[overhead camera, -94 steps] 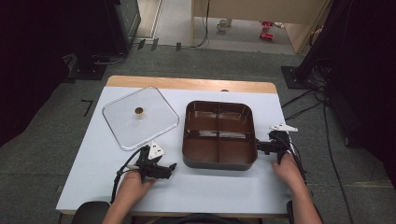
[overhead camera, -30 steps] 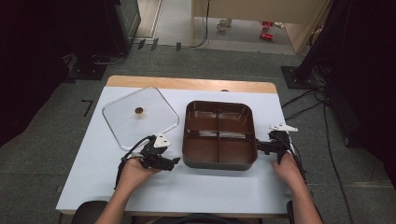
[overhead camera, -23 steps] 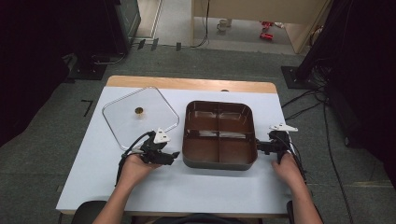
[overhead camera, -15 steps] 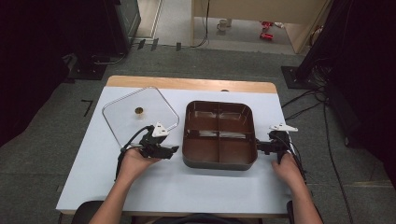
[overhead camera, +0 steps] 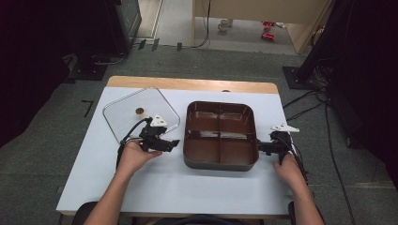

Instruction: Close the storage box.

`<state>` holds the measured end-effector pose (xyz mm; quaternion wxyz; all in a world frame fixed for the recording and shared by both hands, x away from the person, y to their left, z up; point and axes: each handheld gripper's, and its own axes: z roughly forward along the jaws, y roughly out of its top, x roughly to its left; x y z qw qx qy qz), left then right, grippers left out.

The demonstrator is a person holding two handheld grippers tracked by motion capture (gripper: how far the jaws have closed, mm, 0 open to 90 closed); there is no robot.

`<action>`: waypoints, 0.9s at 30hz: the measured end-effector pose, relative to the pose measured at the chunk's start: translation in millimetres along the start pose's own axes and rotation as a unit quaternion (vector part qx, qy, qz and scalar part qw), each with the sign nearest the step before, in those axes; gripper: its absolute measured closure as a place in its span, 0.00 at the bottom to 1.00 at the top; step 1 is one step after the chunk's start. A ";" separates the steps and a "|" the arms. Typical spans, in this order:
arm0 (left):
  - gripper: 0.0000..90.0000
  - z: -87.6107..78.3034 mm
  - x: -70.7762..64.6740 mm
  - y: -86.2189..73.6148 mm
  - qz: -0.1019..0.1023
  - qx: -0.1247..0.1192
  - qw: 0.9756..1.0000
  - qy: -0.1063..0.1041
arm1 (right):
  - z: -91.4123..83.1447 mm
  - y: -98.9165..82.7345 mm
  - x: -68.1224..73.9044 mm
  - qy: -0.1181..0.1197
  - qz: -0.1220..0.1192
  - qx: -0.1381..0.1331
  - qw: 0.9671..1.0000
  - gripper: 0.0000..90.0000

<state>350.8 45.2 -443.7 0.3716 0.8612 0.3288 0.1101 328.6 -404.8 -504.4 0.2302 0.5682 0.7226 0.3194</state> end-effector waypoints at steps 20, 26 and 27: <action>0.39 -1.8 39.2 4.5 -0.022 -0.006 0.999 0.025 | 0.0 0.0 0.0 0.000 0.000 0.000 1.000 0.12; 0.42 -3.7 54.5 7.7 -0.023 -0.002 0.999 0.039 | 0.0 0.0 0.0 0.000 0.000 0.000 1.000 0.12; 0.42 -3.7 56.4 7.9 -0.024 -0.003 0.999 0.042 | 0.0 0.0 0.0 0.000 0.000 0.000 1.000 0.12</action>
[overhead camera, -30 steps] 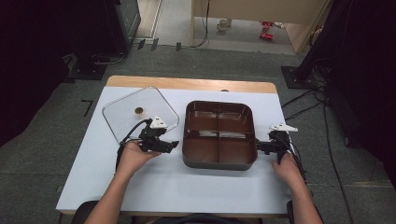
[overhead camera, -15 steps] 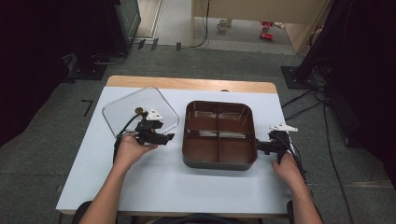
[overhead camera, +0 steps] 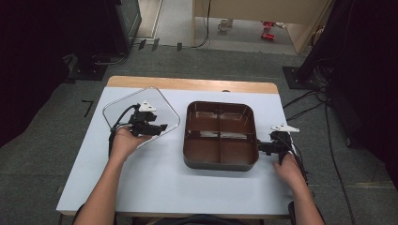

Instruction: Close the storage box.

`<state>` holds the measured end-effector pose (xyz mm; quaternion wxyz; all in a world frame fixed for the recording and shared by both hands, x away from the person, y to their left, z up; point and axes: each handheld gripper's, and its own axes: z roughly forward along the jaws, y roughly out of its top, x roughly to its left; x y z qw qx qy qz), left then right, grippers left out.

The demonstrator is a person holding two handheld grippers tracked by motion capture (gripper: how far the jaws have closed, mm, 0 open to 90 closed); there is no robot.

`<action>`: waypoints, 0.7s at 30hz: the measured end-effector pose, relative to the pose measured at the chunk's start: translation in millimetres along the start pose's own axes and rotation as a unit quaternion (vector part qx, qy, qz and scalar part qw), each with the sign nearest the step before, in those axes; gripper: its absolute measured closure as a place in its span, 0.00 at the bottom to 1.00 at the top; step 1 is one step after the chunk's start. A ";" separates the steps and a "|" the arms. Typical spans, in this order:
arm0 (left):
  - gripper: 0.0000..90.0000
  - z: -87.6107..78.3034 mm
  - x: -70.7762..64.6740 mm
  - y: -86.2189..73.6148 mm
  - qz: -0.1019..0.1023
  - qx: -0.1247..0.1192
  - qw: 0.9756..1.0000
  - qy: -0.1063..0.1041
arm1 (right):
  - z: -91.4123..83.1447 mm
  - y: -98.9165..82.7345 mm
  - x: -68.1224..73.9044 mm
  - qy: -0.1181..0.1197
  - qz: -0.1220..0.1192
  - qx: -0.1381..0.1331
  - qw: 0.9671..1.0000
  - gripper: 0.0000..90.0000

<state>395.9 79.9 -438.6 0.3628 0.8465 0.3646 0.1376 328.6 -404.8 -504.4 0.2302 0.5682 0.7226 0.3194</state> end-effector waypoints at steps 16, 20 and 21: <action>0.44 -4.9 46.1 -0.1 -0.051 0.001 0.998 0.033 | 0.1 0.0 0.0 0.000 0.000 -0.001 1.000 0.12; 0.43 -5.3 55.3 -1.9 -0.056 -0.003 0.997 0.050 | 0.1 0.0 0.0 0.000 0.000 -0.001 1.000 0.12; 0.43 -4.9 58.4 -3.1 -0.061 -0.006 0.997 0.054 | 0.1 0.0 0.0 0.000 0.000 -0.001 1.000 0.12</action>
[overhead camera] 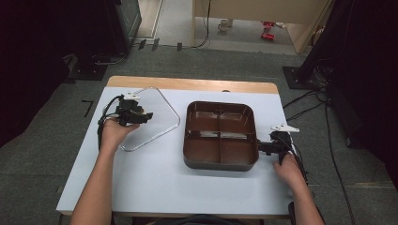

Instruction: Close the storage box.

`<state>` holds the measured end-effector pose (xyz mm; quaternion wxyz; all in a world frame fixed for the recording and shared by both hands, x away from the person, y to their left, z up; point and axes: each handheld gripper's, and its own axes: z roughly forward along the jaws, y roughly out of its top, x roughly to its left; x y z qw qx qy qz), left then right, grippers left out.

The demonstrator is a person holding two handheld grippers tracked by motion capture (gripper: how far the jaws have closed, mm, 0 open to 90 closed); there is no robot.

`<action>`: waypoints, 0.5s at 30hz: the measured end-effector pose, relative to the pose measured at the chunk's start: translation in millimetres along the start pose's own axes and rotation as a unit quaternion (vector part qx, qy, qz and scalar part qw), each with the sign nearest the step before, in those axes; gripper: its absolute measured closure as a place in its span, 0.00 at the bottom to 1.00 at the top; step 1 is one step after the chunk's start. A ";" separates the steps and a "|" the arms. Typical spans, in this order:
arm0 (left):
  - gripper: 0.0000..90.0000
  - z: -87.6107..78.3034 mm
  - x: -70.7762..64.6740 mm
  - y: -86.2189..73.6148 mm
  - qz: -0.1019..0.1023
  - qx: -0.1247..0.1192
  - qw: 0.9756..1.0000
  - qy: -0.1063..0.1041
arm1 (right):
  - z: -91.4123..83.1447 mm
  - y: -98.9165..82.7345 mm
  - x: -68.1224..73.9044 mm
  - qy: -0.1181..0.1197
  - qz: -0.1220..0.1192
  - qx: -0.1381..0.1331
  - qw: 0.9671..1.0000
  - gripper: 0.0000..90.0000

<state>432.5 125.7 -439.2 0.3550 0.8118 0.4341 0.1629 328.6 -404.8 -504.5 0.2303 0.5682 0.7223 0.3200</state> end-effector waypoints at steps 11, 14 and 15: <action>0.44 14.3 20.0 -8.2 -0.012 0.009 0.999 0.035 | 0.0 0.0 0.0 0.000 0.000 0.000 1.000 0.12; 0.47 21.0 22.8 -11.5 -0.020 0.010 0.999 0.035 | 0.0 0.0 0.0 0.000 0.000 0.000 1.000 0.12; 0.49 22.4 23.2 -12.1 -0.020 0.012 0.999 0.037 | 0.0 0.0 0.0 0.000 0.000 0.000 1.000 0.12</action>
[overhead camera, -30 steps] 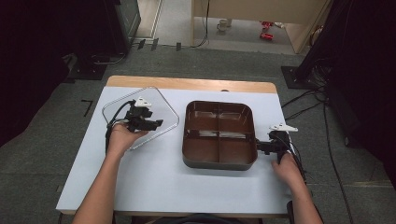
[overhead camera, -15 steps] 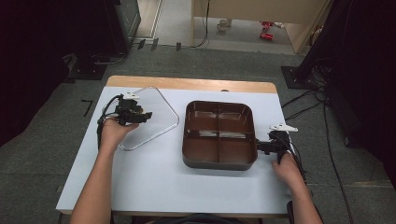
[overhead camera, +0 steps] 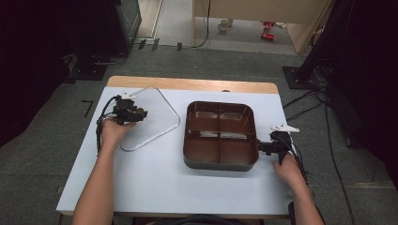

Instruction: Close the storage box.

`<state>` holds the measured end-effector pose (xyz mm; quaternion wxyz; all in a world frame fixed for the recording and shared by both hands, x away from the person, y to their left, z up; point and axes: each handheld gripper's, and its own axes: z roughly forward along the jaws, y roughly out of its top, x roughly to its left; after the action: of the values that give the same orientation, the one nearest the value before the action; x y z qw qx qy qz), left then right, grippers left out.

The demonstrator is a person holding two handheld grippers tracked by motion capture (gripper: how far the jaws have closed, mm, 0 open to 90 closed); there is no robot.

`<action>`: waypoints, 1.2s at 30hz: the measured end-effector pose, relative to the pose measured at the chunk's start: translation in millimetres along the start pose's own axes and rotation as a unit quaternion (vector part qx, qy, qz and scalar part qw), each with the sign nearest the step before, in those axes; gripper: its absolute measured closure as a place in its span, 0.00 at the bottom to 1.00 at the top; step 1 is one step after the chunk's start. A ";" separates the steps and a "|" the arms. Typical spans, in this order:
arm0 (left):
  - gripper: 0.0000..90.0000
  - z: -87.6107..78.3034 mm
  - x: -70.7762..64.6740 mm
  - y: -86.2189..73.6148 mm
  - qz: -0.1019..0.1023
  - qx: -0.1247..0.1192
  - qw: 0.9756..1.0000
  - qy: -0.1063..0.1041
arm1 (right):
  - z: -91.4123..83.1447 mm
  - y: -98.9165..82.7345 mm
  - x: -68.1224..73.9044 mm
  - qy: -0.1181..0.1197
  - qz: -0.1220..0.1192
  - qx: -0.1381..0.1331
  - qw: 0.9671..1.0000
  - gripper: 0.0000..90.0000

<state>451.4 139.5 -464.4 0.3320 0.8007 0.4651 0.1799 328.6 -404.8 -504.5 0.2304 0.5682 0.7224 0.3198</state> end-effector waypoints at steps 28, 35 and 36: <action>0.66 4.5 5.8 -3.1 -0.033 0.010 0.999 -0.004 | 0.0 0.0 0.0 0.000 0.000 0.000 1.000 0.12; 0.66 -12.1 2.2 4.3 -0.034 -0.007 0.999 -0.010 | 0.0 0.0 0.0 0.000 0.000 0.000 1.000 0.12; 0.66 -15.1 1.7 5.4 -0.034 -0.008 0.999 -0.013 | 0.0 0.0 0.0 0.000 0.000 0.000 1.000 0.12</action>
<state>446.6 144.6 -449.9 0.3508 0.7840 0.4859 0.1618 328.6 -404.8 -504.5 0.2305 0.5681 0.7223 0.3200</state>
